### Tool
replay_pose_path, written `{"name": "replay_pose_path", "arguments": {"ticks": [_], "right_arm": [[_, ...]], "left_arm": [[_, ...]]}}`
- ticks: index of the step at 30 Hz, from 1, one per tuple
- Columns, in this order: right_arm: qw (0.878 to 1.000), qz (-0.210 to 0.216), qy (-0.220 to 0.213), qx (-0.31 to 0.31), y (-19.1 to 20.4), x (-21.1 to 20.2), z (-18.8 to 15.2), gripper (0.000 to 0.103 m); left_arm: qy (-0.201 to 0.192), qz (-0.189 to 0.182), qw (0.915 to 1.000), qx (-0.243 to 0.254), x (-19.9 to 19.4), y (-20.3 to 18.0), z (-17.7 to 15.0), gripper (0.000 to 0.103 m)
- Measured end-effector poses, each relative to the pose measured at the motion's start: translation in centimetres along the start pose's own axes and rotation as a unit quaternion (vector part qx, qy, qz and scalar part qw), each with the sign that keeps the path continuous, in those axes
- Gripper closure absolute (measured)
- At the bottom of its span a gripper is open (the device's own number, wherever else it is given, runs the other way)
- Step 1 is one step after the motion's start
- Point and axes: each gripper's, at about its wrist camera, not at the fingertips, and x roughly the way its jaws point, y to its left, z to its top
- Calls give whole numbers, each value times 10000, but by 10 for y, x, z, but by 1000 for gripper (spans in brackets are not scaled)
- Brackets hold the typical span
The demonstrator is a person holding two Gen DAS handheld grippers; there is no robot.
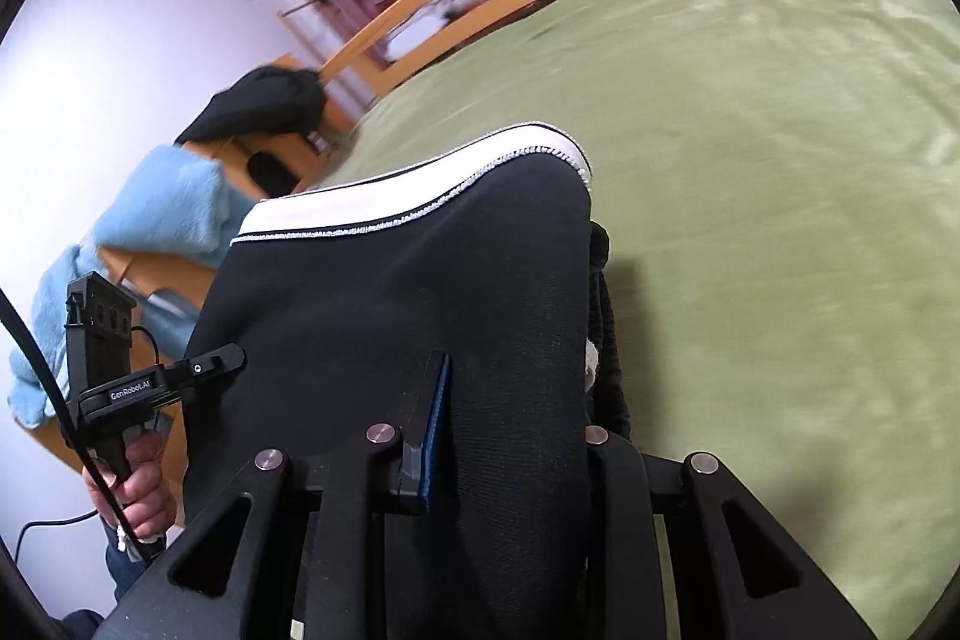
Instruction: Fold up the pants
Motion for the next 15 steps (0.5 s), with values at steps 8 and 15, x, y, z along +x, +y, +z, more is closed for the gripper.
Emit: {"name": "replay_pose_path", "arguments": {"ticks": [8,15], "right_arm": [[9924,-977,528,-523,25,30,-18,64],[9798,-1471,-345,-1309,60,-35,-42,63]], "left_arm": [[469,1297,9904,-66,29,31,-30,52],[-261,1399,9896,232,-28,-4,-74,34]]}}
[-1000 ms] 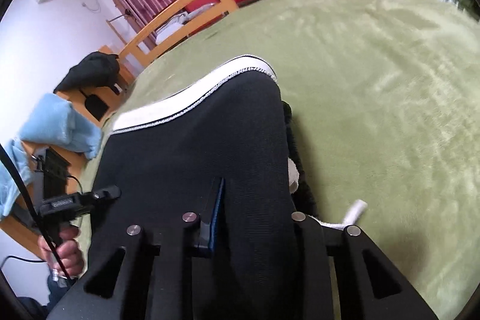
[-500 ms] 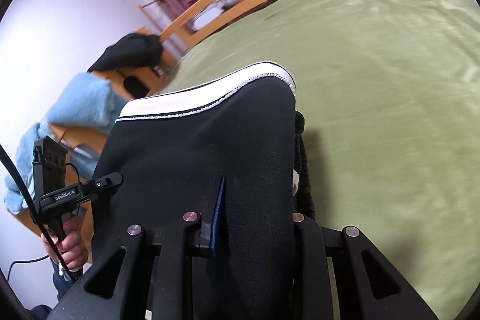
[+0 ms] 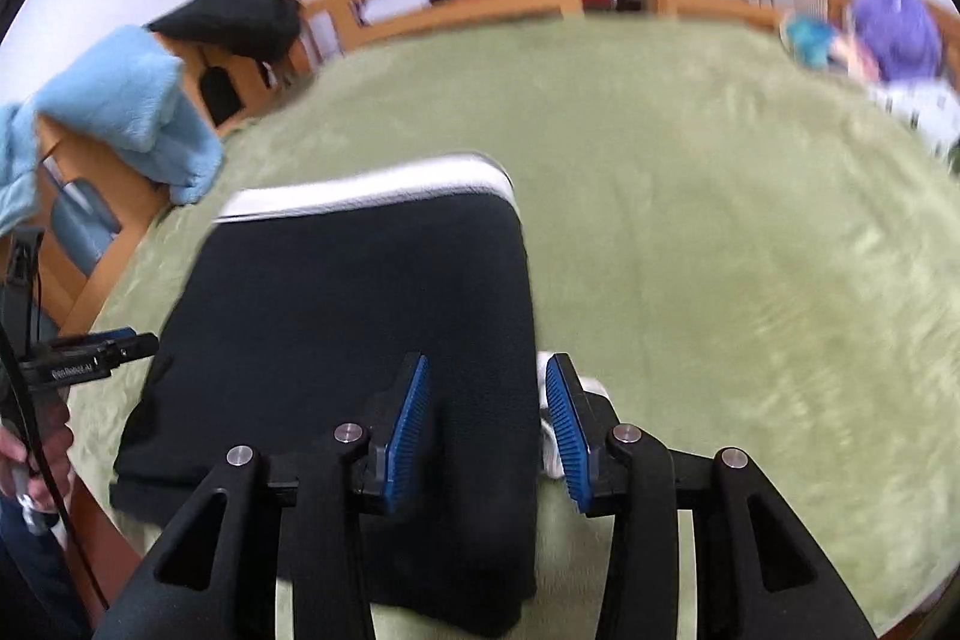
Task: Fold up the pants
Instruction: 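Release the folded sweatpants and pull both tools back from the stack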
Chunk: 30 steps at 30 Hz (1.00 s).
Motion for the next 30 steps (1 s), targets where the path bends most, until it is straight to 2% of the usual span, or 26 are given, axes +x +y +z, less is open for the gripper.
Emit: {"name": "replay_pose_path", "arguments": {"ticks": [3,5,8,10,12,15,18,21,25,30], "right_arm": [[9995,184,26,-245,10,-7,-28,63],[9988,119,319,-356,11,4,-51,63],[9960,-102,810,-360,8,30,-82,63],[9958,-111,878,-233,4,32,-89,63],[9967,-33,802,-105,3,21,-88,63],[9976,91,687,-31,5,0,-80,63],[9990,68,442,12,12,-20,-70,62],[9996,-13,251,99,17,-42,-56,55],[9996,-83,-83,258,18,-80,-38,51],[9977,-401,-466,279,21,-122,-21,46]], "left_arm": [[78,45,10000,-14,-2,-2,-29,34],[290,160,9994,-65,11,-12,-51,34],[342,306,9989,-121,20,-16,-71,33],[346,296,9987,-224,10,-15,-75,33],[340,328,9986,-244,0,-15,-74,33],[218,167,9993,-249,-19,-20,-71,33],[-50,134,9998,-130,-44,-35,-64,33],[-281,-56,9995,-112,-67,-47,-60,33],[-738,-150,9972,-35,-103,-66,-55,30],[-1262,-101,9920,1,-139,-83,-55,16]]}}
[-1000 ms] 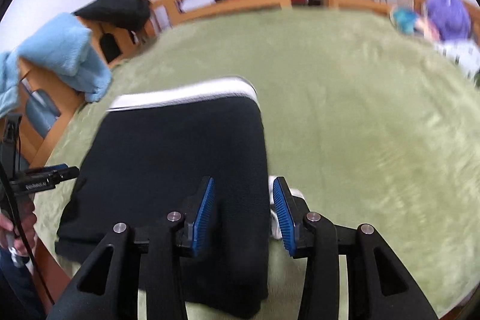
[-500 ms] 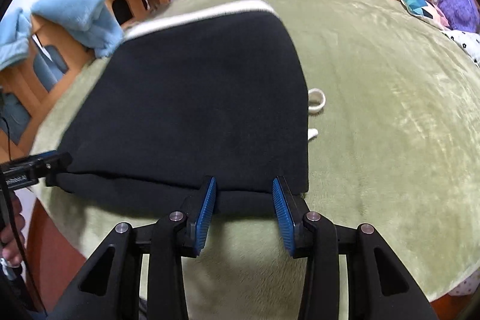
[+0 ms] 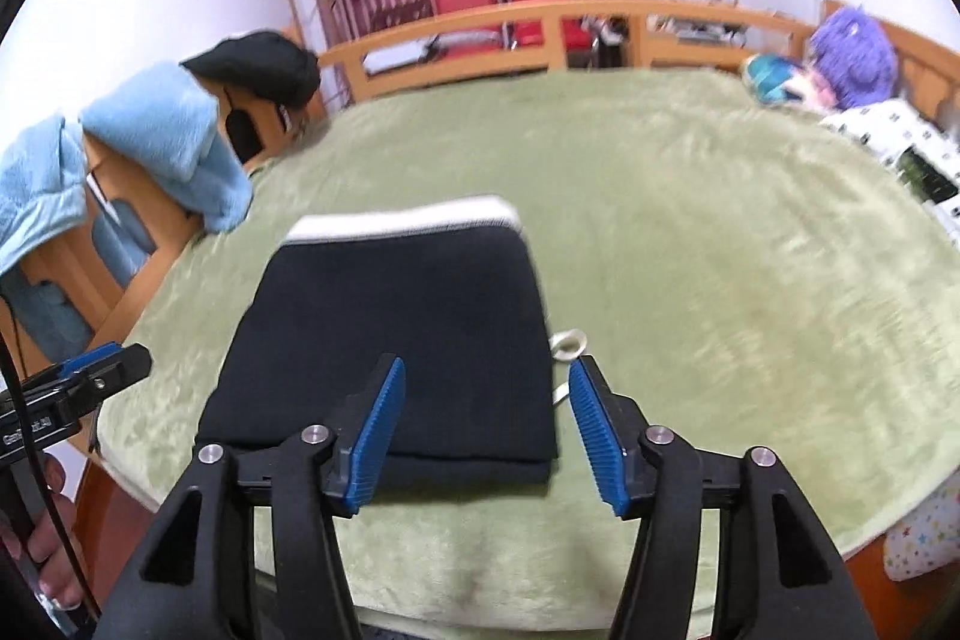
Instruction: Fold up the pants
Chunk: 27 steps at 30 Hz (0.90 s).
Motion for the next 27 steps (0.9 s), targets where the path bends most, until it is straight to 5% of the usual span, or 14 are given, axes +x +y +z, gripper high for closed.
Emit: {"name": "replay_pose_path", "arguments": {"ticks": [2,6,9,27], "right_arm": [[10000,-3,-92,28,-4,-13,4,45],[9993,-248,-263,64,-8,-35,6,16],[9982,-417,-416,-65,-4,-47,3,6],[9977,-459,-493,-107,-1,-79,-11,3]], "left_arm": [[-173,98,9998,47,-14,-7,2,15],[-360,214,9991,55,-35,-18,2,6],[-414,289,9986,174,-45,-25,1,5],[-569,350,9977,105,-78,-31,-11,4]]}}
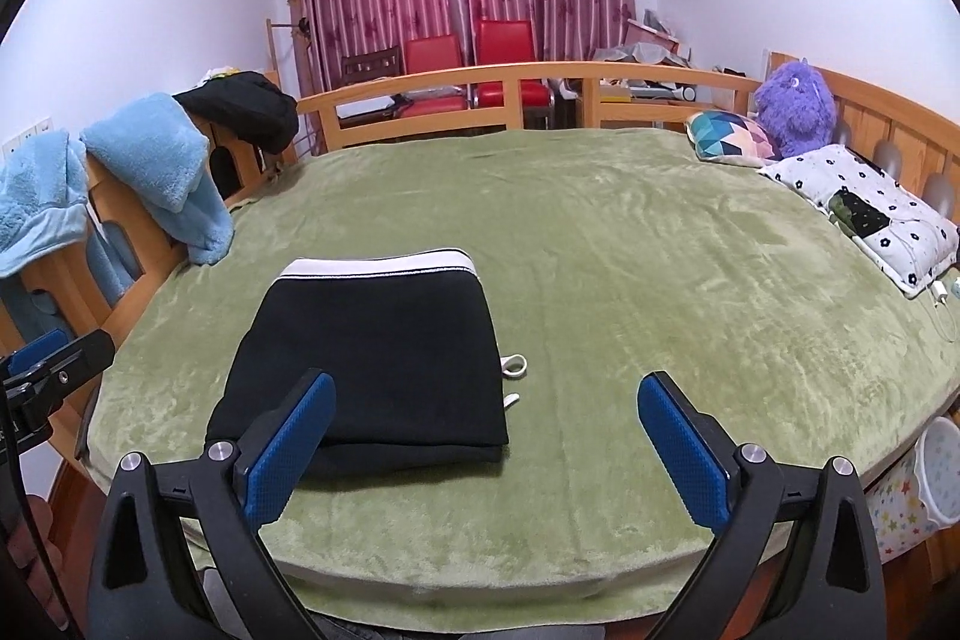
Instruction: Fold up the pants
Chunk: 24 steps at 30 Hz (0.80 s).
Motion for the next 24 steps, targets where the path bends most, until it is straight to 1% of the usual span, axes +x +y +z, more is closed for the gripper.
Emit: {"name": "replay_pose_path", "arguments": {"ticks": [15,24], "right_arm": [[10000,-15,-25,40,-6,-7,1,3],[10000,-33,-63,4,-3,-11,3,3]], "left_arm": [[2,-25,10000,35,-5,-1,-3,4],[-32,-60,10000,32,-8,2,-1,4]]}}
